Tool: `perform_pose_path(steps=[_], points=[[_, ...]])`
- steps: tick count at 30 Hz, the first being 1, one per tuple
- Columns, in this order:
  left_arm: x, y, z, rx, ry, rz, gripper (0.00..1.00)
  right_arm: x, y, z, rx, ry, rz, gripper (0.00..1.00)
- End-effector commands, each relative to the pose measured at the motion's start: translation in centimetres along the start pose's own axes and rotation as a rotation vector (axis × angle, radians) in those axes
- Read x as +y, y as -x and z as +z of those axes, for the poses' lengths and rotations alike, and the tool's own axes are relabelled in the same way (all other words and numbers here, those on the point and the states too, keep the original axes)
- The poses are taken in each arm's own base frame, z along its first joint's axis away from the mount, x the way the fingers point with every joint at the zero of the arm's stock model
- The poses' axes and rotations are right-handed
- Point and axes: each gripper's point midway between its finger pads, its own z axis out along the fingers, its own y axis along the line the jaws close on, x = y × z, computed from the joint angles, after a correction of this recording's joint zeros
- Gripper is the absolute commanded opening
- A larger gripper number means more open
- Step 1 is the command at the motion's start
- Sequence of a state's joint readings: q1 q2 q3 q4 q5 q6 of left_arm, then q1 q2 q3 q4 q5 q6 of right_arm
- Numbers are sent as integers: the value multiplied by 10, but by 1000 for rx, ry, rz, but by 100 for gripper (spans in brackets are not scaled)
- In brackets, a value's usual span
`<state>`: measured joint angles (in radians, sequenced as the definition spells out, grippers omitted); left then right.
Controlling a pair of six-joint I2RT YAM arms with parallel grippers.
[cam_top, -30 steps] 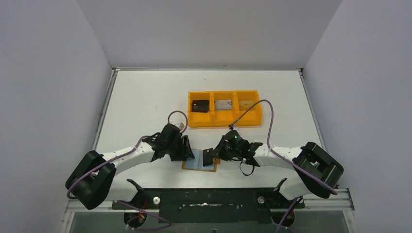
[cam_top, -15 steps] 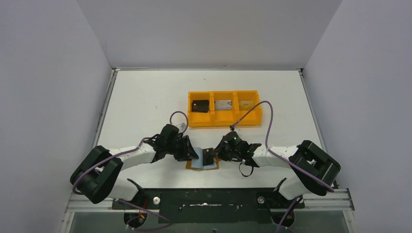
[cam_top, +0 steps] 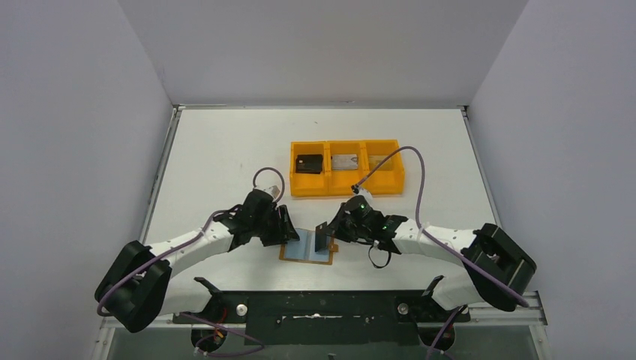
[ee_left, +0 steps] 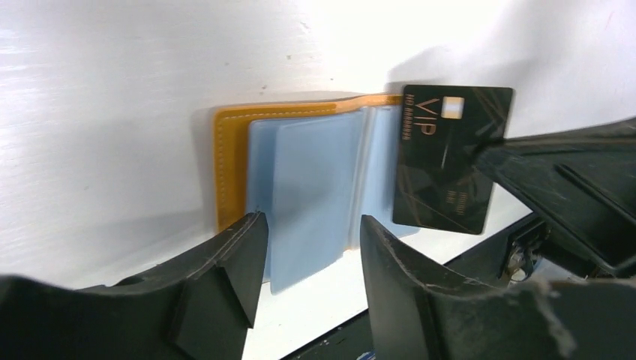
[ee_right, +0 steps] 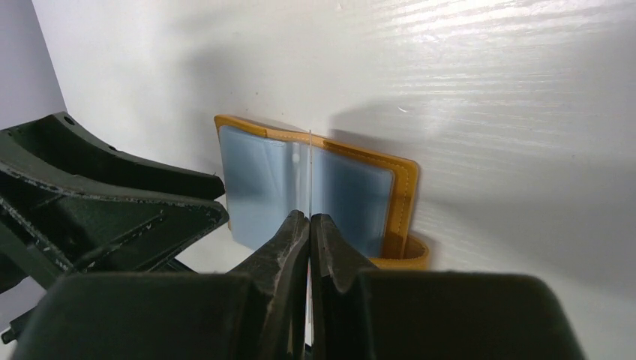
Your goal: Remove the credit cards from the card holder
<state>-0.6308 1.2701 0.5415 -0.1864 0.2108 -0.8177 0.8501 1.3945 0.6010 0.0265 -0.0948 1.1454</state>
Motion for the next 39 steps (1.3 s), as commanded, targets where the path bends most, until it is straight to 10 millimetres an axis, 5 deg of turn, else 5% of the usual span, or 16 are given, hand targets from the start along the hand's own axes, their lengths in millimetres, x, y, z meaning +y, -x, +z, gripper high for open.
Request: perform_pose_path(steps=[1, 13, 21, 27, 32, 39], points=[[3, 21, -13, -92, 27, 6, 50, 12, 25, -17, -76, 1, -63, 0], [27, 62, -62, -328, 128, 6, 61, 20, 36, -30, -124, 25, -121, 0], [32, 98, -107, -492, 184, 14, 82, 60, 81, -61, -323, 90, -316, 0], [39, 129, -153, -611, 298, 54, 84, 91, 109, -87, -474, 105, -569, 0], [40, 144, -188, -804, 309, 122, 87, 115, 112, -95, -567, 80, -899, 0], [52, 141, -198, -903, 320, 154, 88, 130, 117, -79, -608, -84, -1367, 0]])
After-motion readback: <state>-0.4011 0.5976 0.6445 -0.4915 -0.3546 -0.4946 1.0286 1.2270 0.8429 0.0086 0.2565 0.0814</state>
